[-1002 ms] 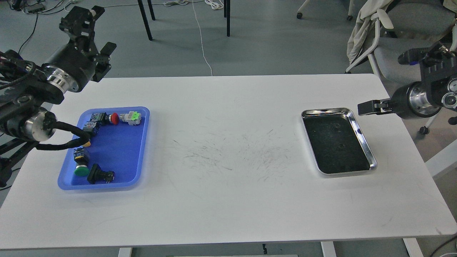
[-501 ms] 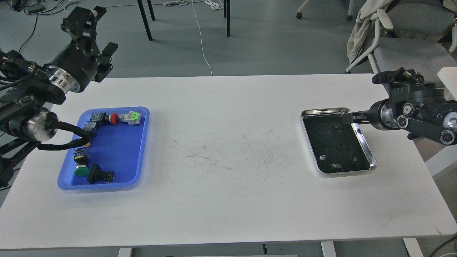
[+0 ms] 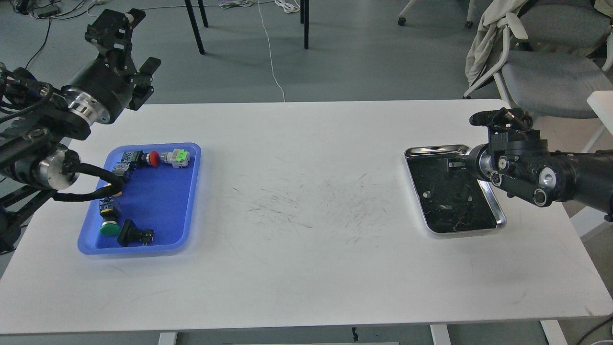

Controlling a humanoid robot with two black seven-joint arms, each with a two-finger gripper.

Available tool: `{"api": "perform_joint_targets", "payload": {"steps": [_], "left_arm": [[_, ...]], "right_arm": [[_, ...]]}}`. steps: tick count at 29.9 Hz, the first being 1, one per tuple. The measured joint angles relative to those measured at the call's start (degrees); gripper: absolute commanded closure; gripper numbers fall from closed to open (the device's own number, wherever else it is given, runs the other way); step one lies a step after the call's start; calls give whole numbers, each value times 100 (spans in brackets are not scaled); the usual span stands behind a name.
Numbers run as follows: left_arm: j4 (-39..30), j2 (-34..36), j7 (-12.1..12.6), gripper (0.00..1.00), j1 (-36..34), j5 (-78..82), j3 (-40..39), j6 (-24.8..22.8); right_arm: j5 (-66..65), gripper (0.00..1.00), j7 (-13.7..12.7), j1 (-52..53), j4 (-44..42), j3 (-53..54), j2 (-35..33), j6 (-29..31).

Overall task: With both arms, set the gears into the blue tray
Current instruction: 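Reach the right gripper down into the metal tray, then grasp a small black part on the black mat with the right gripper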

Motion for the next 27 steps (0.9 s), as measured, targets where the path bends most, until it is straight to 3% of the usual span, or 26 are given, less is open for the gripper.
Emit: {"api": "perform_joint_targets", "payload": {"steps": [14,27], "left_arm": [[0,13,-5,2,0,5,-5,4],[0,5,-13,2,0,60,-11,-10]], "right_arm": [[8,9,83,-460,-777,-2,494,-230],[71,14,121,-452,-829,147,603,-290]]}}
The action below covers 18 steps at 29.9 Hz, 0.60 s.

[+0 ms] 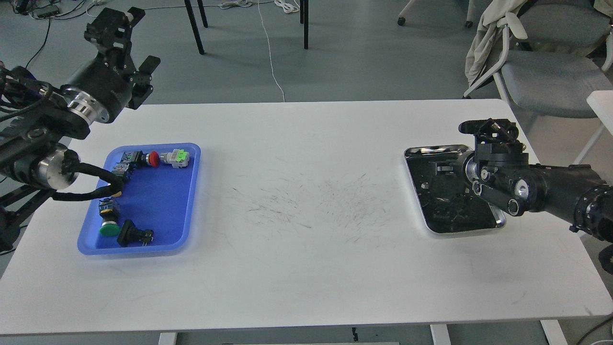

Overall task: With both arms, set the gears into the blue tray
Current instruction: 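Grasp a small black part on the black mat with the right gripper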

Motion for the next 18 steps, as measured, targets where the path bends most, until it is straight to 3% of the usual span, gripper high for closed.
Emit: {"api": "perform_joint_targets", "payload": {"steps": [10,18], "left_arm": [[0,4,0,2,0,2,0,0],[0,8,0,2,0,2,0,0]], "right_arm": [[-2,21,0,-61,-8,3,2,17],[-9,32,-1,-99,-15,4,24,24]]}}
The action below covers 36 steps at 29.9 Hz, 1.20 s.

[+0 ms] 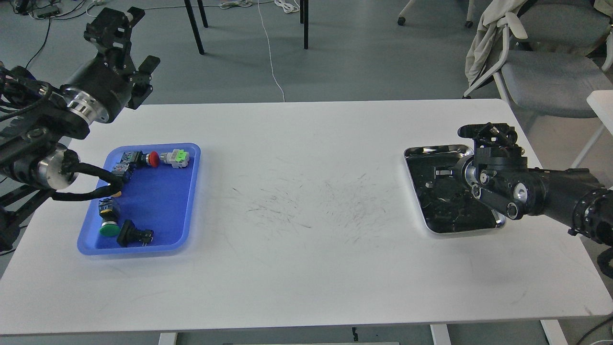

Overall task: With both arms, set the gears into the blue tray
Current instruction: 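Grasp a small black part on the black mat with the right gripper, then carry the black part with the right gripper toward the table center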

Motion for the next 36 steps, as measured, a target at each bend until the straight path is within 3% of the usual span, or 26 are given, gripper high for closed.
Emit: {"api": "perform_joint_targets", "payload": {"steps": [15,17,21,25,31,36], "left_arm": [[0,1,0,2,0,0,0,0],[0,5,0,2,0,0,0,0],[0,20,0,2,0,0,0,0],[0,34,0,2,0,0,0,0],[0,56,0,2,0,0,0,0],[0,62,0,2,0,0,0,0]], "right_arm": [[-9,64,25,-24,-154,-59,33,26],[-20,75,26,-24,-156,-61,36,28],[-18,87,43,-22,-144,-62,40,29],[-6,93,73,5,-122,-63,44,38],[19,93,119,220,-4,-25,48,39],[37,93,124,720,623,22,-158,37]]}}
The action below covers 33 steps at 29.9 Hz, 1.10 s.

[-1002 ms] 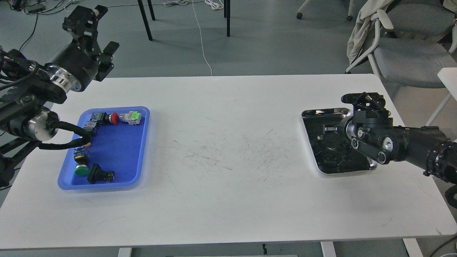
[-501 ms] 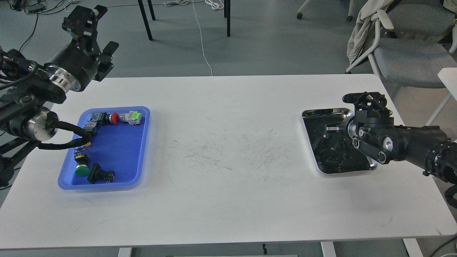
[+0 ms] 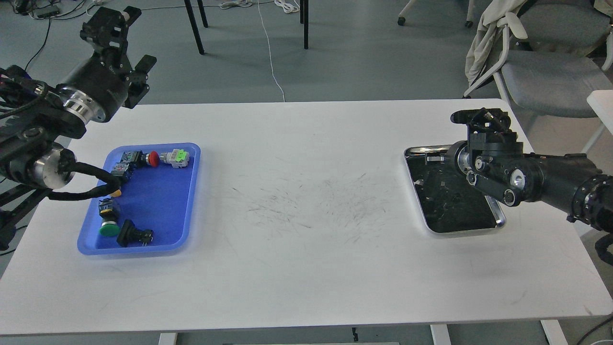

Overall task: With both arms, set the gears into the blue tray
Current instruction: 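Carry the black part with the right gripper toward the table center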

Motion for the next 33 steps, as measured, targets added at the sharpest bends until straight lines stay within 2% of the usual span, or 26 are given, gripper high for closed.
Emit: {"api": "perform_joint_targets", "payload": {"steps": [5,11,15,23,29,33], "left_arm": [[0,0,0,2,0,0,-57,-1],[0,2,0,2,-4,0,-79,0],[0,1,6,2,-18,7,-79,-2],[0,-5,9,2,-29,16,-80,-8],[0,2,9,2,-66,16,-88,-10],[0,2,9,2,-76,10,-107,-10]], "right_arm": [[29,93,-7,738,818,141,-482,-81],[455,93,83,1271,1446,1268,-642,-262],[896,93,109,1410,1611,1552,-200,-367],[1211,92,294,926,1038,1624,1500,-859],[1185,92,364,312,670,1623,1623,-942],[1203,92,458,40,900,1624,1630,-986]]}}
